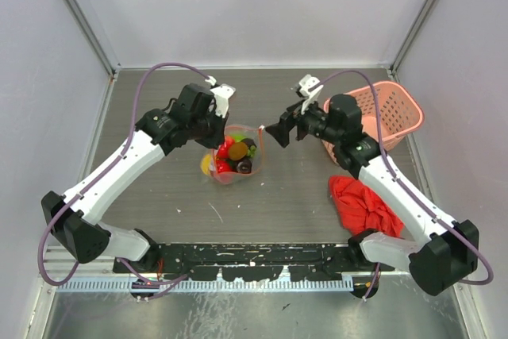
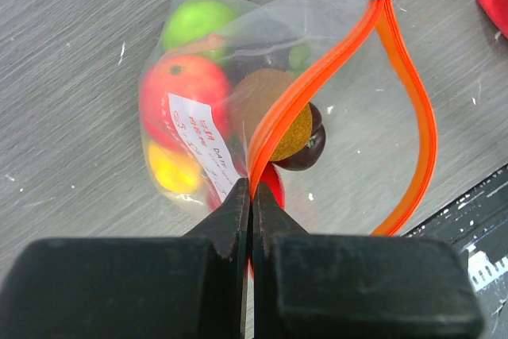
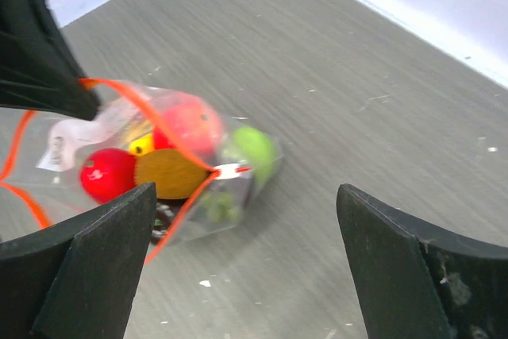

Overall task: Place the food in the zip-top bag and seal the zipper
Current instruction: Place the fake fruit in the zipper food storage bag, then zip the zipper food storage bag at the center of the board.

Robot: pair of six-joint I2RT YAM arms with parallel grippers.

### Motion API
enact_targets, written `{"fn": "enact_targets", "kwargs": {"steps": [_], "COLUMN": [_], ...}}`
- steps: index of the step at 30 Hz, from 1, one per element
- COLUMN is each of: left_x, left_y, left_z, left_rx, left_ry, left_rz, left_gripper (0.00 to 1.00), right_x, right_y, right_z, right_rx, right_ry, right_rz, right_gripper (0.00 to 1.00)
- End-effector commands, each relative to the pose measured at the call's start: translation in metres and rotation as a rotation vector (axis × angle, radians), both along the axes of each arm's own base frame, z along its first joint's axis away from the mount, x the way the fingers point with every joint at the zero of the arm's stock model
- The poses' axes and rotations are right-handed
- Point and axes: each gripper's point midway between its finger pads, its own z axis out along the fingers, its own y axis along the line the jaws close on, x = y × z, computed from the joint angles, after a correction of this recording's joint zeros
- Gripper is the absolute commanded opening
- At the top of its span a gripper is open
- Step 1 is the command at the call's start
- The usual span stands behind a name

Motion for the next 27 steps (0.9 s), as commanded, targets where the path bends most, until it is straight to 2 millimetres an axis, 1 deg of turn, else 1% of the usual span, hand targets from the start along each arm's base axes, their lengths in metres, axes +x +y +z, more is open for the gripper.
{"fn": "enact_targets", "kwargs": {"steps": [1, 3, 5, 7, 10, 16, 19, 23, 27], "left_x": [-0.001, -0.002, -0.004, -0.006, -0.007, -0.006, -0.006, -0.008, -0.008], "left_y": [-0.015, -0.016, -0.016, -0.017, -0.017, -0.017, -0.019, -0.021, -0.021], "left_z": [0.026, 0.025, 0.023, 0.022, 0.019, 0.017, 0.015, 0.015, 0.015], "left_rx": [-0.076, -0.071, -0.065, -0.065, -0.063, -0.06, -0.062, -0.067, -0.068], "left_ry": [-0.097, -0.101, -0.102, -0.102, -0.105, -0.106, -0.098, -0.093, -0.092], "left_rz": [-0.133, -0.158, -0.179, -0.195, -0.206, -0.211, -0.217, -0.227, -0.227], "left_gripper": [0.0, 0.0, 0.0, 0.0, 0.0, 0.0, 0.0, 0.0, 0.0], "right_x": [-0.004, -0.002, 0.0, 0.0, -0.003, -0.006, -0.008, -0.004, -0.005], "right_y": [-0.005, -0.009, -0.012, -0.012, -0.006, 0.007, 0.01, 0.018, 0.027], "right_z": [0.007, -0.006, -0.016, -0.024, -0.038, -0.051, -0.057, -0.057, -0.059], "right_rx": [-0.029, -0.074, -0.106, -0.138, -0.183, -0.189, -0.19, -0.188, -0.192], "right_ry": [-0.148, -0.173, -0.199, -0.231, -0.266, -0.293, -0.306, -0.335, -0.332], "right_rz": [0.137, 0.157, 0.196, 0.249, 0.353, 0.483, 0.515, 0.53, 0.563], "right_gripper": [0.99, 1.0, 0.98, 0.95, 0.91, 0.77, 0.73, 0.71, 0.65]}}
